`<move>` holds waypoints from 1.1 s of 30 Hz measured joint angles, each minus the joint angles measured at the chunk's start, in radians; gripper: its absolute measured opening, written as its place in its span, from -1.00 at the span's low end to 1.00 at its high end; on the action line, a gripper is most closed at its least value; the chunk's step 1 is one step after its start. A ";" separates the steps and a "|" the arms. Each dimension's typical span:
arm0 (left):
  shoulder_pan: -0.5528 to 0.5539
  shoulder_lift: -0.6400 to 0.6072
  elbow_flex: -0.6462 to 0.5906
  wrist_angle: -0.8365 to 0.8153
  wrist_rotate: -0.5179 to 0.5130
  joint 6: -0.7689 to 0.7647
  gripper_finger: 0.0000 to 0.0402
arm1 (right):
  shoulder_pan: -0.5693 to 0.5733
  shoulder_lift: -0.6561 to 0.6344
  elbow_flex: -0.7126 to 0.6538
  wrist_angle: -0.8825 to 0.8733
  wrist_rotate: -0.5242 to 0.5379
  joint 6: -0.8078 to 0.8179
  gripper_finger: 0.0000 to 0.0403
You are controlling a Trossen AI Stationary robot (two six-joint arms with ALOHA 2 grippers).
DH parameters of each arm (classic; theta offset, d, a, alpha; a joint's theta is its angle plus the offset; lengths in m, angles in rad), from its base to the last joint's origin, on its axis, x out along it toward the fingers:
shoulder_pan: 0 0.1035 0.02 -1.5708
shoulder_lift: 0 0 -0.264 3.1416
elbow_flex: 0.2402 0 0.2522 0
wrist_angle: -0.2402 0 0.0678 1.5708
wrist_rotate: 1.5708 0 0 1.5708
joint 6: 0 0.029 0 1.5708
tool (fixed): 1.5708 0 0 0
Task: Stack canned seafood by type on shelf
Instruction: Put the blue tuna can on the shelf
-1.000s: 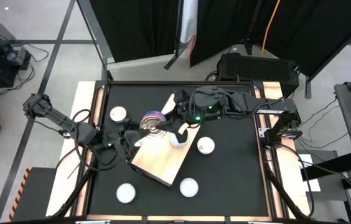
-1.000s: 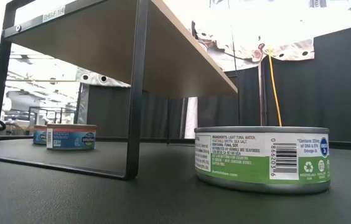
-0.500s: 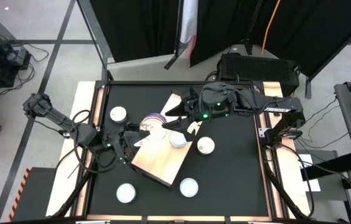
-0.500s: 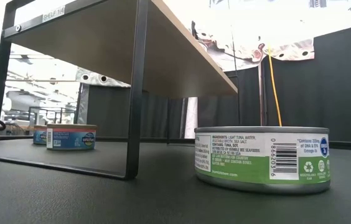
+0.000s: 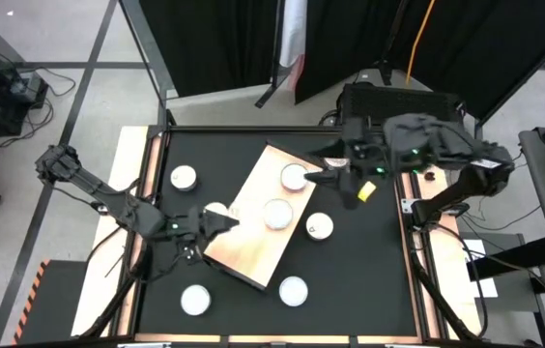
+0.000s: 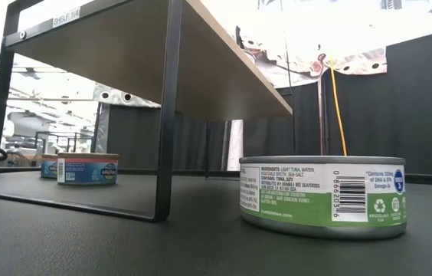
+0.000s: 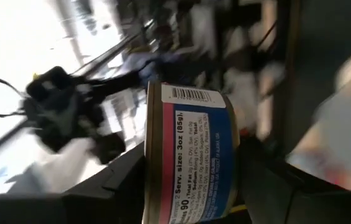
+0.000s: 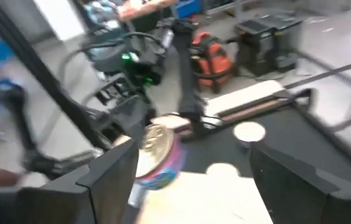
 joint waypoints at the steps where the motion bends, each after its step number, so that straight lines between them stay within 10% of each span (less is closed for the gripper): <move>1: 0.000 0.000 0.000 -0.034 0.023 -0.055 0.06 | 0.020 -0.007 0.000 -0.037 0.049 -0.009 0.47; 10: 0.003 0.000 0.000 -0.190 0.127 -0.160 0.07 | 0.183 0.012 -0.114 -0.028 0.290 -0.103 0.47; 18: 0.022 0.000 0.000 -0.230 0.275 -0.157 0.07 | 0.229 0.019 -0.348 0.218 0.299 -0.110 0.47; 33: 0.174 0.005 0.000 -0.358 0.493 -0.151 0.07 | 0.264 -0.034 -0.354 0.243 0.299 -0.070 0.47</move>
